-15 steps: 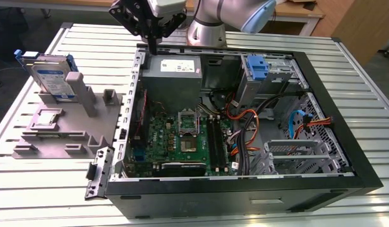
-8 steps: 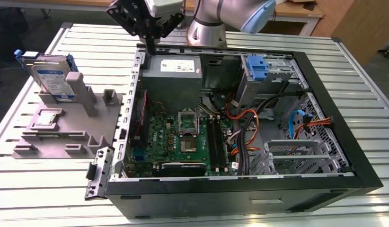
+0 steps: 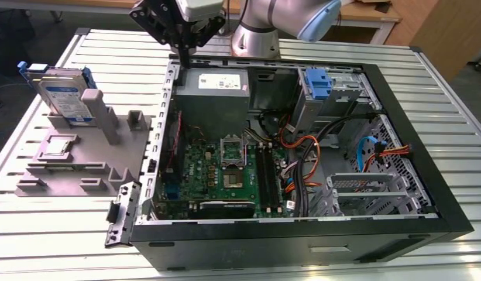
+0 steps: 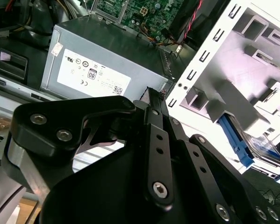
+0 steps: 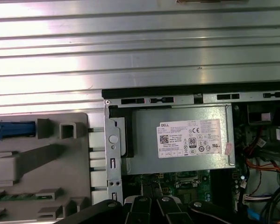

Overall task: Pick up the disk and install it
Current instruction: 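Reach for the disk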

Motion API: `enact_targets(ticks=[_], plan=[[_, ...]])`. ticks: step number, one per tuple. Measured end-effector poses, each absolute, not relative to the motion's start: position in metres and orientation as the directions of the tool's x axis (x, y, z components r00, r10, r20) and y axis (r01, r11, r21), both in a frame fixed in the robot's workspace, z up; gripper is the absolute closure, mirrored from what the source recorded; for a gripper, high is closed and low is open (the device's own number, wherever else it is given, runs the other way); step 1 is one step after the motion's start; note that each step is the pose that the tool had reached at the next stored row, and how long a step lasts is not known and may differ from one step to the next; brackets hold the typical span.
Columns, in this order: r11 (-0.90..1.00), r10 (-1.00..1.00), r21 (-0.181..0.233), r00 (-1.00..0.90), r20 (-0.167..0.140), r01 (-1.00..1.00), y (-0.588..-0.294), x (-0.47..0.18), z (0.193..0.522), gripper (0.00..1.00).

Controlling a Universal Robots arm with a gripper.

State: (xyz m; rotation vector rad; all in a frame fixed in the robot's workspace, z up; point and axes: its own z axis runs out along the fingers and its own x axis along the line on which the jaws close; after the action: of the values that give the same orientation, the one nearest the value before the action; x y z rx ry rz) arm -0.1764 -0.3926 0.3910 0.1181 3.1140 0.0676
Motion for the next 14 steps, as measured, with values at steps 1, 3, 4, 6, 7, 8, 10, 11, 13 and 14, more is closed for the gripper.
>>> enact_targets(ticks=[1, 3, 4, 6, 7, 8, 10, 11, 13, 14], plan=[[0.996, 0.076, 0.044, -0.997, -0.023, 0.075, -0.3926, -0.1768, 0.3909, 0.9], [0.996, 0.076, 0.044, -0.997, -0.023, 0.075, -0.3926, -0.1776, 0.3908, 0.9], [0.996, 0.076, 0.044, -0.997, -0.023, 0.075, -0.3926, -0.178, 0.3908, 0.9], [0.996, 0.076, 0.044, -0.997, -0.023, 0.075, -0.3926, -0.1789, 0.3906, 0.9], [0.996, 0.076, 0.044, -0.997, -0.023, 0.075, -0.3926, -0.1794, 0.3906, 0.9], [0.996, 0.076, 0.044, -0.997, -0.023, 0.075, -0.3926, -0.1799, 0.3906, 0.9], [0.996, 0.076, 0.044, -0.997, -0.023, 0.075, -0.3926, -0.1809, 0.3905, 0.9], [0.996, 0.076, 0.044, -0.997, -0.023, 0.075, -0.3926, -0.1814, 0.3904, 0.9], [0.996, 0.076, 0.044, -0.997, -0.023, 0.075, -0.3926, -0.1824, 0.3903, 0.9], [0.996, 0.076, 0.044, -0.997, -0.023, 0.075, -0.3926, -0.1829, 0.3903, 0.9]])
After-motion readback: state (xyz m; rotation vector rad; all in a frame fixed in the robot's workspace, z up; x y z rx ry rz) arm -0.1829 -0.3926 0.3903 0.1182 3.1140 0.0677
